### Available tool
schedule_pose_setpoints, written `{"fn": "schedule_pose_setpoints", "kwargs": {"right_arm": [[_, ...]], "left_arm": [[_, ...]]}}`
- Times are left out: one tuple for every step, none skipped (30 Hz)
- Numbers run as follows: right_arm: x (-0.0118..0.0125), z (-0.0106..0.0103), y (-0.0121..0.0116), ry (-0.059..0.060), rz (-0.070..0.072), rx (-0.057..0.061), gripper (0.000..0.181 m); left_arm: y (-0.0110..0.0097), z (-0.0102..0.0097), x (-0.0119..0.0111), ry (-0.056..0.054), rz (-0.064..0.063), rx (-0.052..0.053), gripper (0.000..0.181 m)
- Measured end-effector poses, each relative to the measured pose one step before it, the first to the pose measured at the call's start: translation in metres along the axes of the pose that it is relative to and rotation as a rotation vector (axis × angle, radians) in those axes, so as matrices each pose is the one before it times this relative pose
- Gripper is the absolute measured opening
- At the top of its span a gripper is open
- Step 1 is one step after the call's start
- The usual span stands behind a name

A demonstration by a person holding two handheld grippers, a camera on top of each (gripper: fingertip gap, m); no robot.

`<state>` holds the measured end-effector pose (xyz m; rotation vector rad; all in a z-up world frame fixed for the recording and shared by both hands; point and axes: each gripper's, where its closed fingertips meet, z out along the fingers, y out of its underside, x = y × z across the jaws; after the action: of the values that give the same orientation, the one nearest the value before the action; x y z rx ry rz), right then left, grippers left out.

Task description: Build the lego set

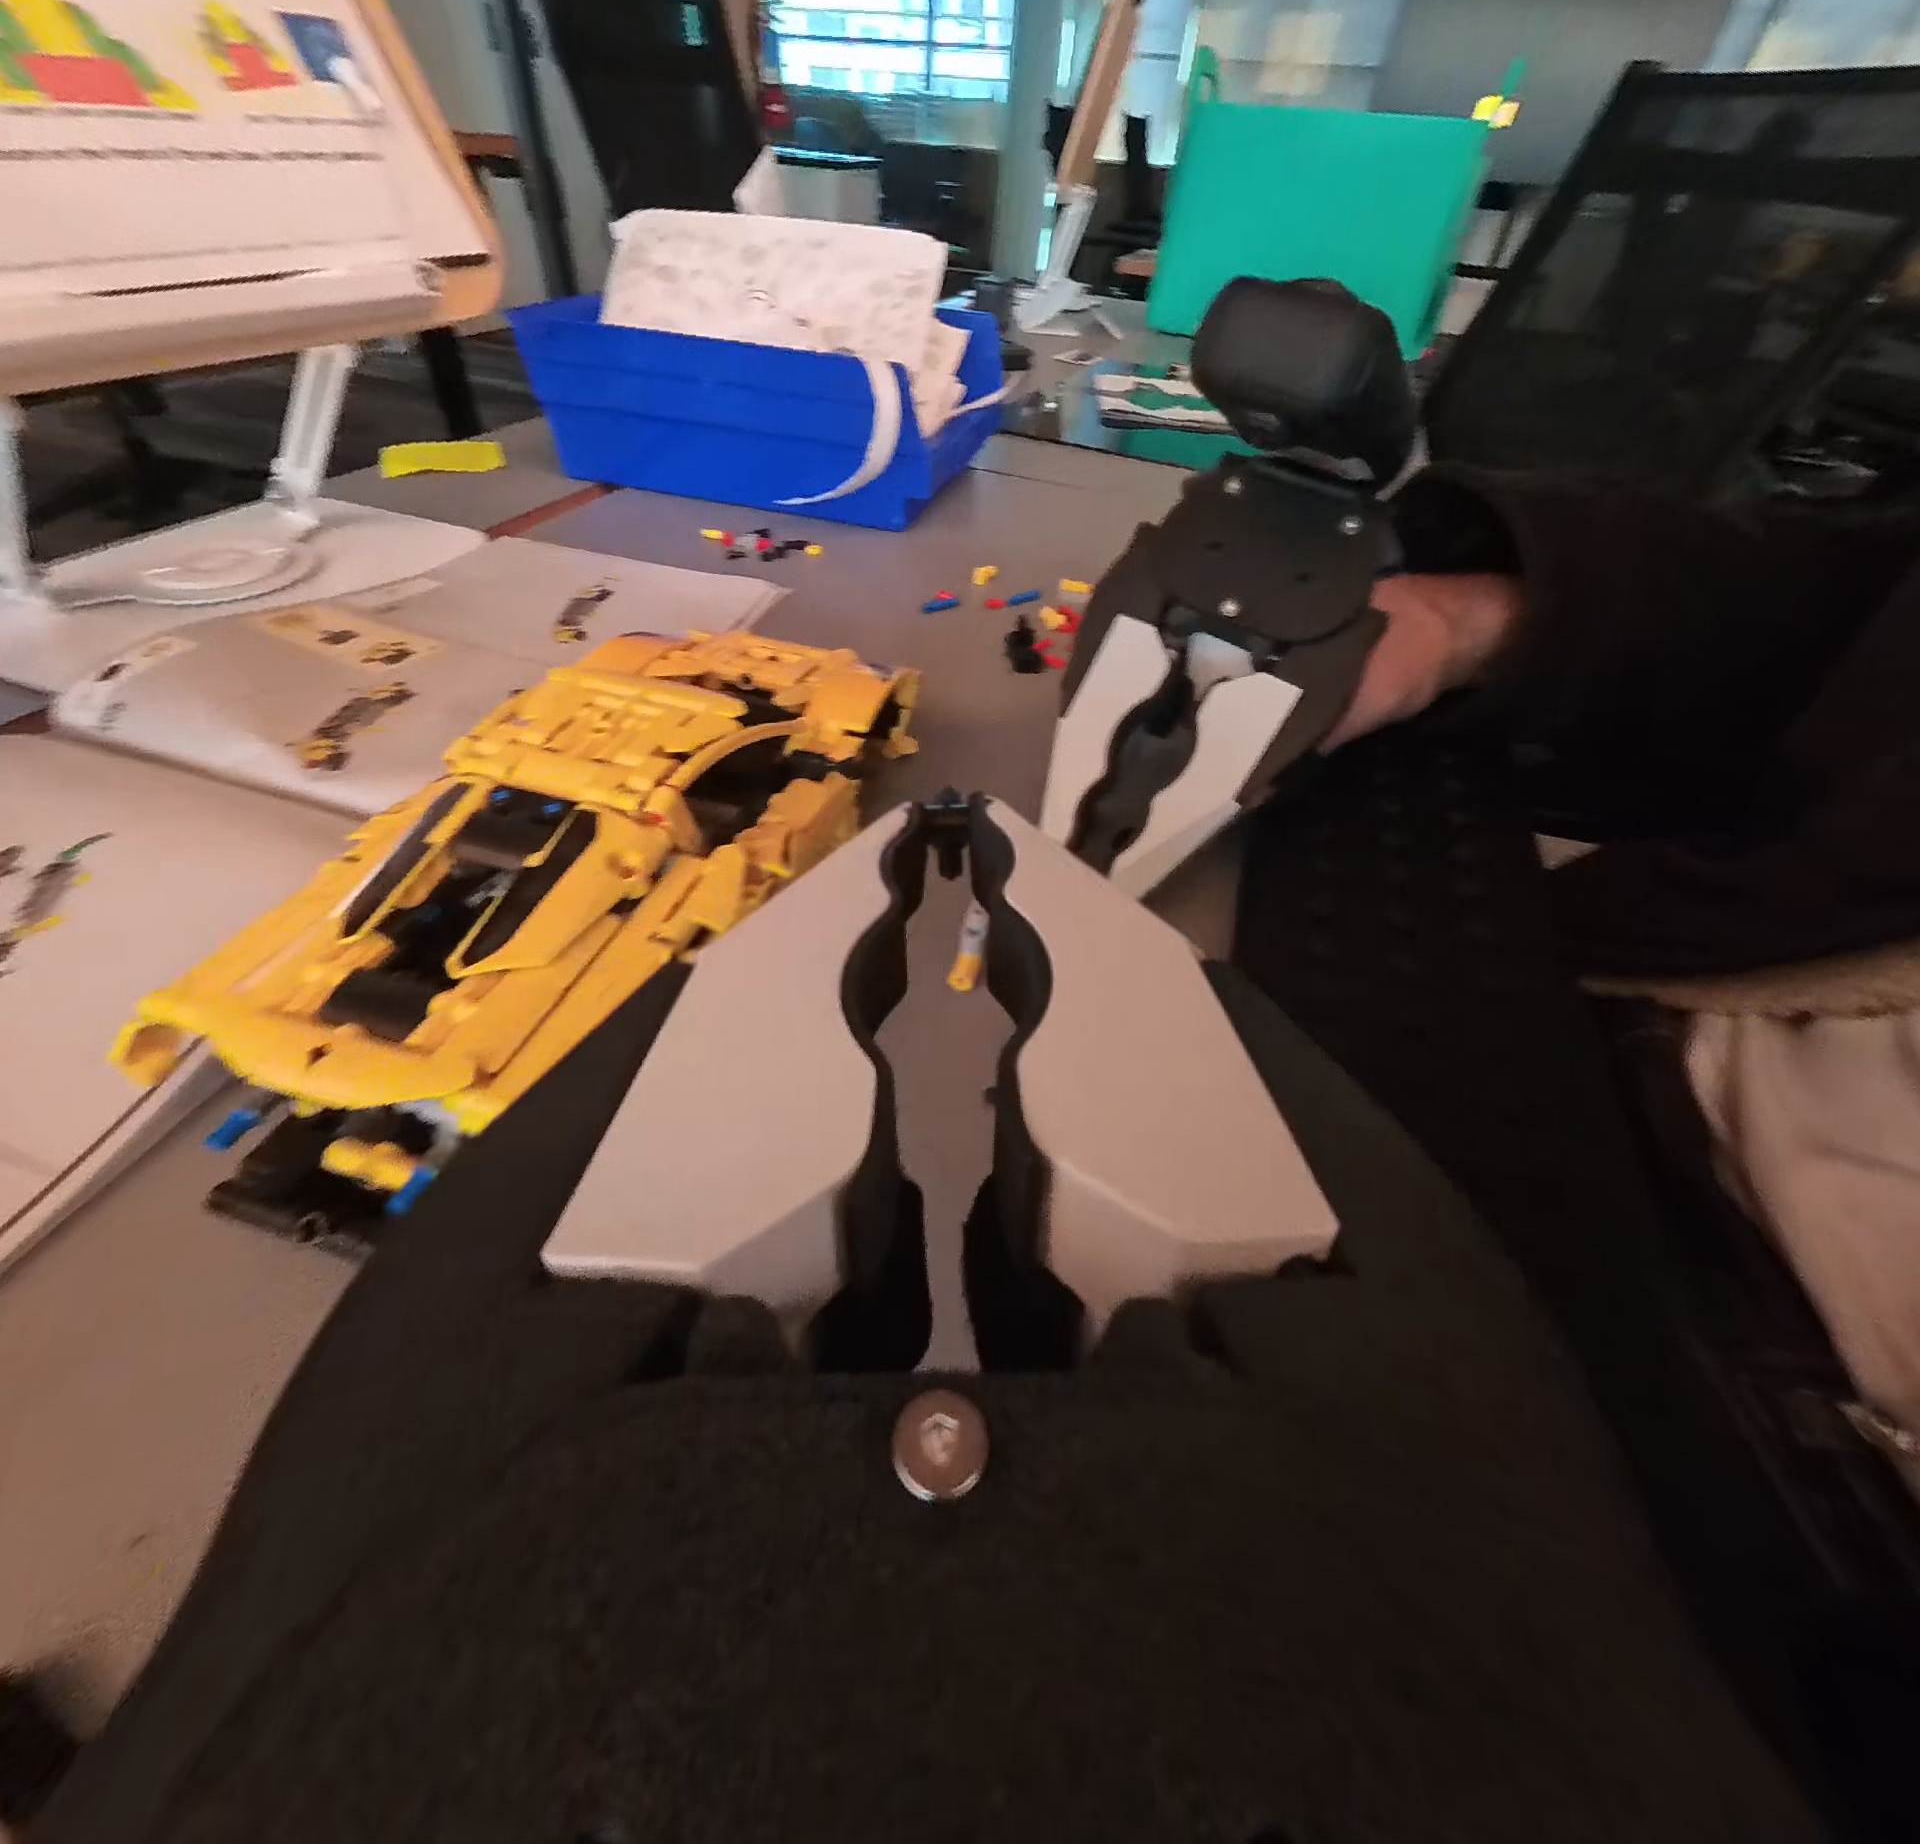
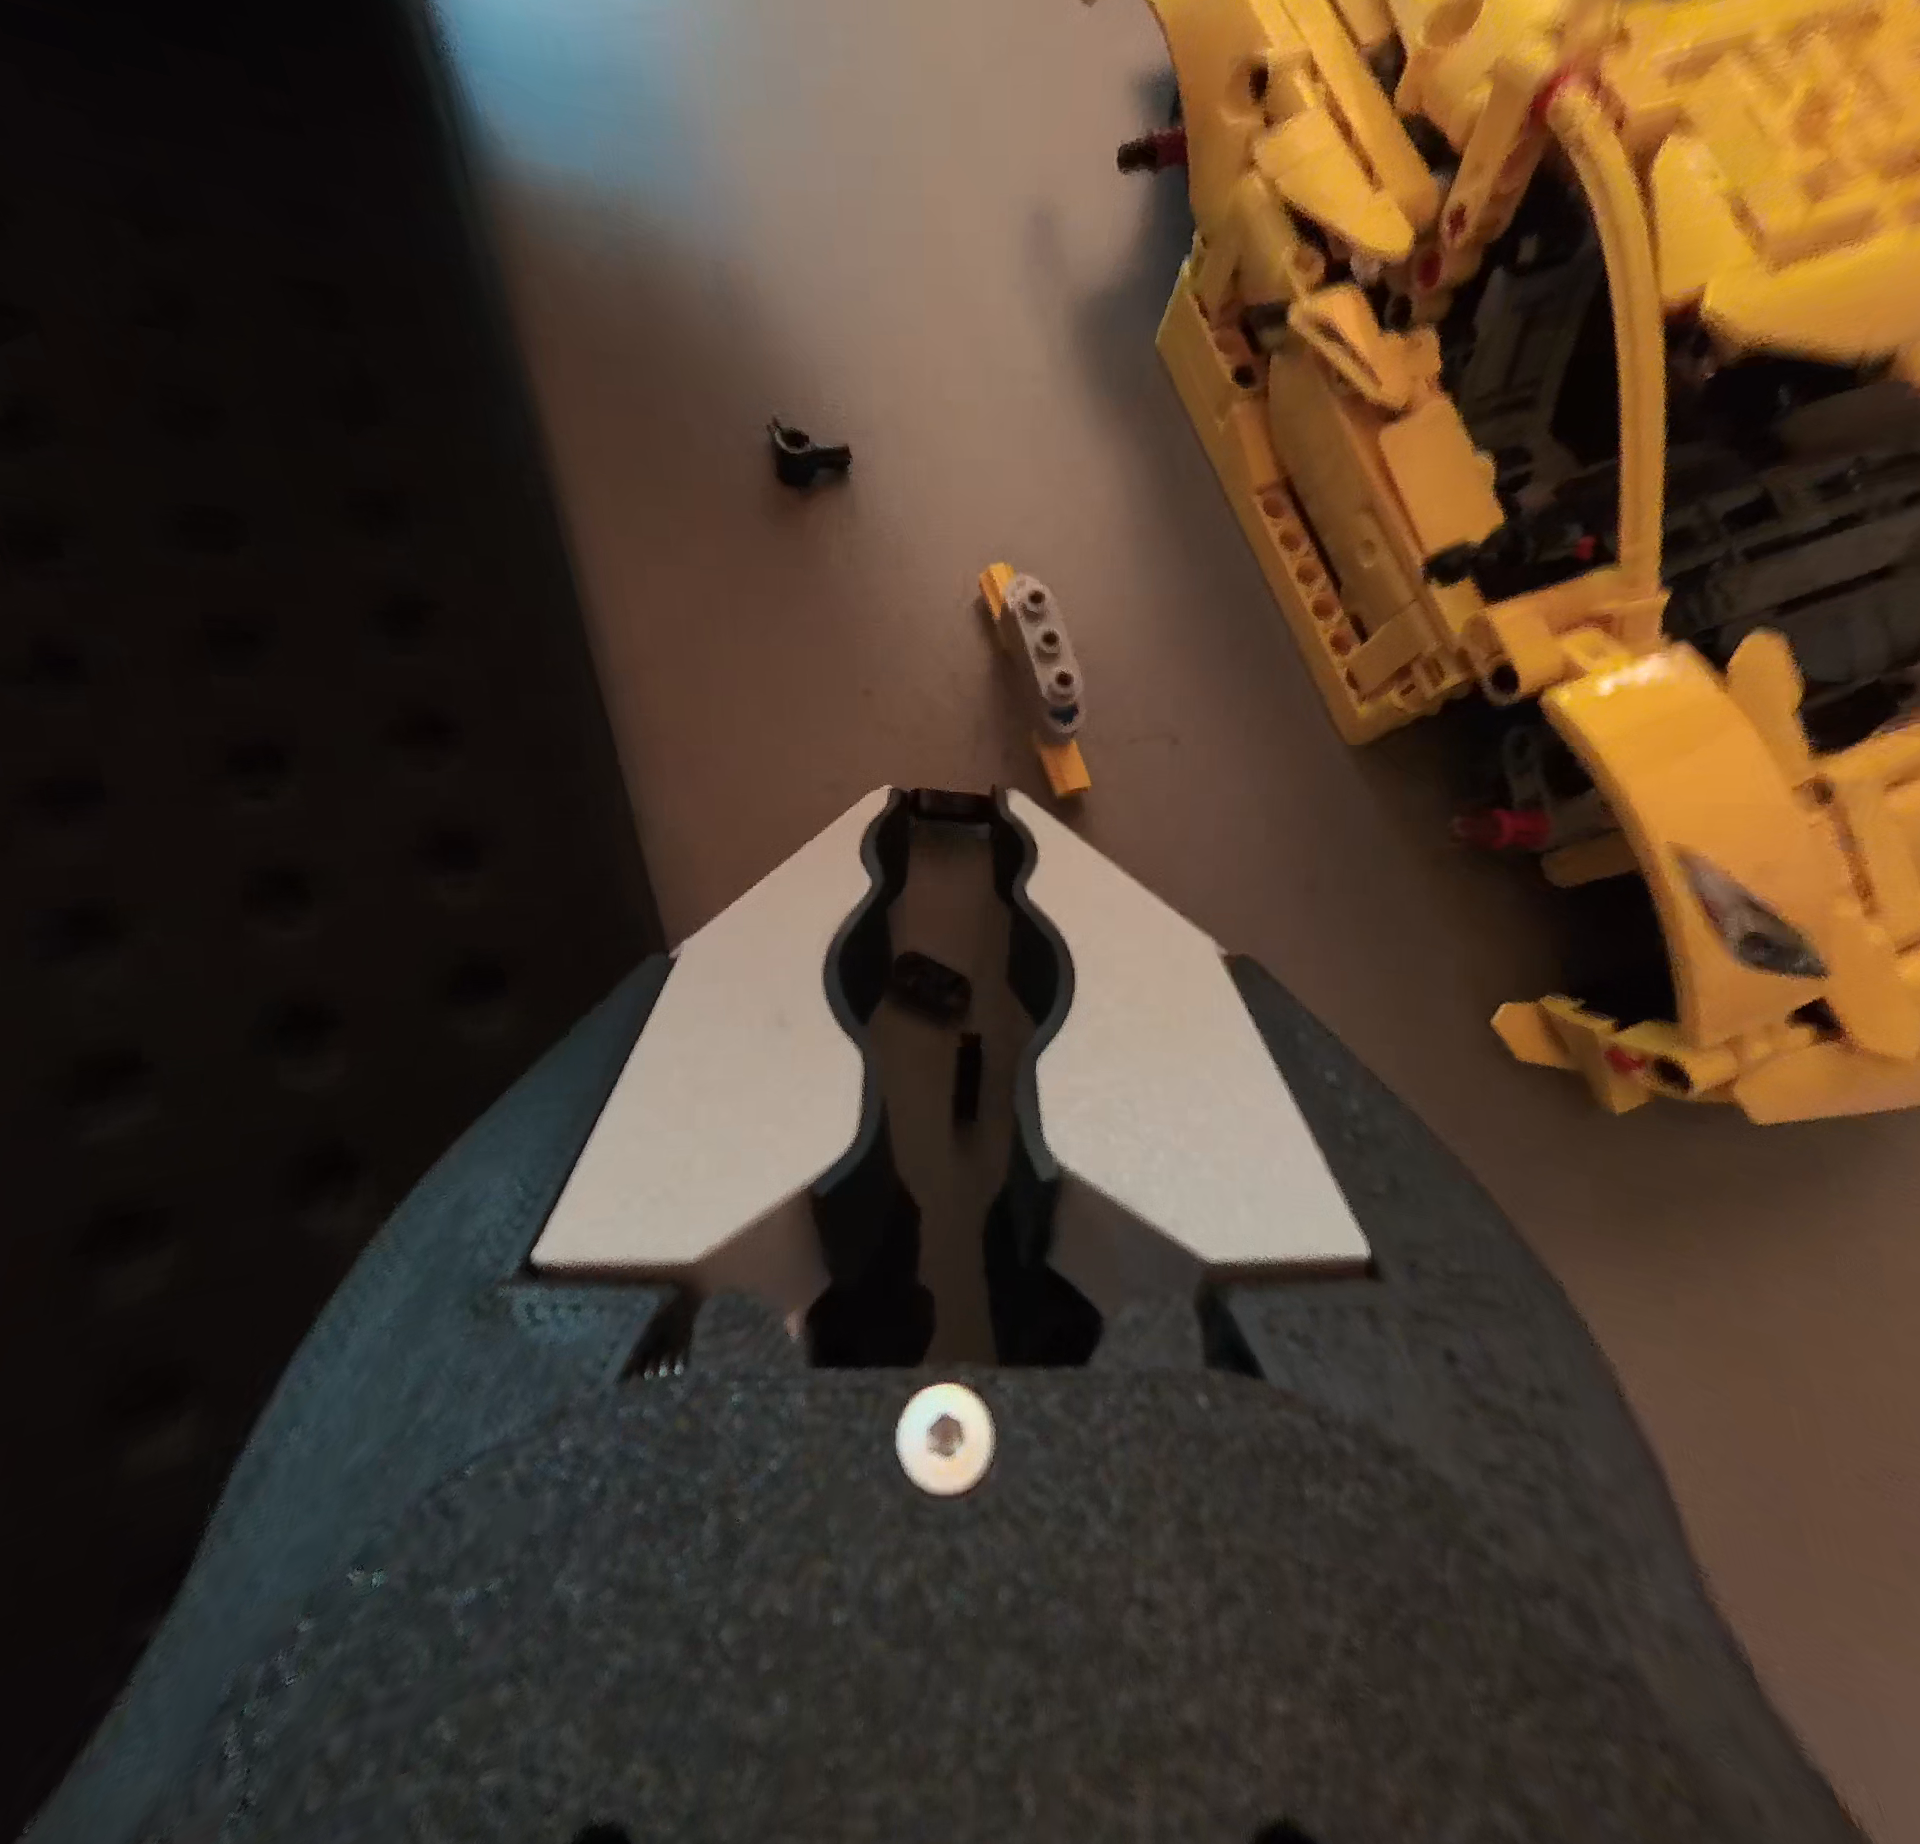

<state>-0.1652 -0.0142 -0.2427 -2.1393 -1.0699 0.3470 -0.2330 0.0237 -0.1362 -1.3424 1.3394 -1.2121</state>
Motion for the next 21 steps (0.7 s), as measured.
{"fn": "schedule_pose_setpoints", "kwargs": {"right_arm": [[-0.00288,-0.00393,-0.01037,0.0012,-0.0578,0.0518,0.014],[-0.00377,-0.00570,-0.01777,0.0041,-0.0665,0.0946,0.014],[0.00178,-0.00513,-0.01779,0.0342,-0.0560,0.0916,0.014],[0.00274,-0.00322,-0.01413,0.0259,-0.0556,0.0634,0.014],[0.00100,-0.00138,-0.01257,0.0068,-0.0380,0.0567,0.014],[-0.00020,0.00047,-0.01255,-0.0078,-0.0147,0.0658,0.014],[-0.00037,0.00197,-0.00997,-0.0144,0.0156,0.0499,0.014],[-0.00153,0.00269,-0.00643,-0.0258,0.0276,0.0293,0.014],[-0.00003,0.00235,-0.00366,-0.0156,0.0271,0.0140,0.014],[0.00108,0.00069,-0.00270,-0.0044,0.0188,0.0113,0.014],[-0.00136,-0.00071,-0.00233,-0.0201,0.0180,0.0131,0.014],[-0.00149,-0.00091,-0.00013,-0.0217,0.0223,0.0033,0.013],[-0.00055,-0.00049,0.00278,-0.0101,0.0095,-0.0109,0.013],[-0.00115,-0.00054,0.00139,-0.0042,-0.0093,-0.0033,0.013],[-0.00185,-0.00011,0.00017,-0.0058,-0.0103,0.0005,0.014],[-0.00049,0.00034,0.00047,0.0014,-0.0048,-0.0039,0.014],[-0.00145,0.00104,0.00174,-0.0065,-0.0043,-0.0092,0.014],[-0.00152,0.00140,0.00364,-0.0064,-0.0070,-0.0199,0.014],[-0.00130,0.00077,0.00097,-0.0015,-0.0087,-0.0037,0.014],[-0.00131,0.00004,-0.00157,-0.0045,-0.0023,0.0081,0.014],[-0.00034,0.00017,0.00105,-0.0035,0.0003,-0.0084,0.014]], "left_arm": [[0.00015,0.00156,0.00527,0.0245,0.0123,-0.0009,0.007],[0.00048,0.00168,0.00468,0.0202,0.0128,-0.0023,0.007],[0.00027,0.00147,0.00391,0.0165,0.0105,-0.0023,0.007],[-0.00059,0.00120,0.00348,0.0154,0.0067,0.0020,0.007],[-0.00163,0.00075,0.00350,0.0167,0.0033,0.0081,0.007],[-0.00153,0.00060,0.00326,0.0157,0.0038,0.0083,0.007],[-0.00088,0.00060,0.00264,0.0099,0.0118,0.0042,0.007],[-0.00032,0.00078,0.00195,0.0019,0.0219,0.0005,0.007],[0.00060,0.00106,0.00211,0.0019,0.0237,-0.0044,0.007],[0.00156,0.00126,0.00205,0.0041,0.0172,-0.0101,0.007],[0.00189,0.00113,0.00169,0.0047,0.0119,-0.0127,0.007],[0.00130,0.00107,0.00259,0.0120,0.0074,-0.0081,0.007],[0.00053,0.00097,0.00322,0.0176,0.0017,-0.0035,0.007],[0.00102,0.00112,0.00222,0.0120,0.0005,-0.0067,0.007],[0.00167,0.00110,0.00127,0.0072,0.0022,-0.0102,0.007],[0.00118,0.00101,0.00194,0.0107,0.0006,-0.0071,0.007],[0.00013,0.00058,0.00186,0.0109,-0.0015,-0.0013,0.007],[0.00020,0.00035,0.00095,0.0055,-0.0011,-0.0014,0.007],[0.00186,0.00046,0.00010,0.0022,-0.0021,-0.0098,0.007],[0.00221,0.00055,-0.00001,0.0003,-0.0019,-0.0112,0.007],[0.00083,0.00029,0.00021,0.0007,0.0004,-0.0057,0.007]]}}
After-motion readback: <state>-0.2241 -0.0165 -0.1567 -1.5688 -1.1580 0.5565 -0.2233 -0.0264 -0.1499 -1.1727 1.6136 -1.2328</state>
